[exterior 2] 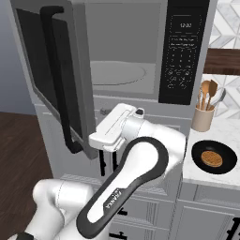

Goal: Open the microwave, place the bowl with waffle inside the microwave, then close the microwave door and turn it on.

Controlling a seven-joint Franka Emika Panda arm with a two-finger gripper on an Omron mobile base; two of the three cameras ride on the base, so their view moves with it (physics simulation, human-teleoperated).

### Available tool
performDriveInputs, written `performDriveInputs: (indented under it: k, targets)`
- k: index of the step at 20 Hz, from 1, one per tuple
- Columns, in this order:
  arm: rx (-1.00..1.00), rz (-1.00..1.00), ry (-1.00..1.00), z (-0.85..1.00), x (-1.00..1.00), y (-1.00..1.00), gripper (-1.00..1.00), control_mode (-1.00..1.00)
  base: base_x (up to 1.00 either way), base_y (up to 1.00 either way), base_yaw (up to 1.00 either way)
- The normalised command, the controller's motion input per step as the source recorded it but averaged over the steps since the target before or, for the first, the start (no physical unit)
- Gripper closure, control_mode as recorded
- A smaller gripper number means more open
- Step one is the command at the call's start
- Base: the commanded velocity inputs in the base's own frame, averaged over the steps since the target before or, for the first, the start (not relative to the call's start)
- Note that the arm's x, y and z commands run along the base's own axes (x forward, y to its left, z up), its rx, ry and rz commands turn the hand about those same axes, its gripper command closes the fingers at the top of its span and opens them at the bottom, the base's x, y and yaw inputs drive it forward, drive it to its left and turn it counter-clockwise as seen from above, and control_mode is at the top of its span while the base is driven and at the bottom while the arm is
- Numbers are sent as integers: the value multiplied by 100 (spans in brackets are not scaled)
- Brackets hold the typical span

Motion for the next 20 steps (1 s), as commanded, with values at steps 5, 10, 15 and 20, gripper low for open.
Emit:
performDriveInputs:
  k: [5,10,15,20]
  targets:
    - [-2,7,2,-5,-68,98,-100,-100,0,0,0]
    - [0,4,0,0,-64,89,-100,-100,0,0,0]
    - [-1,1,1,0,-25,83,-100,-100,0,0,0]
    - [-2,2,4,0,0,84,-100,-100,0,0,0]
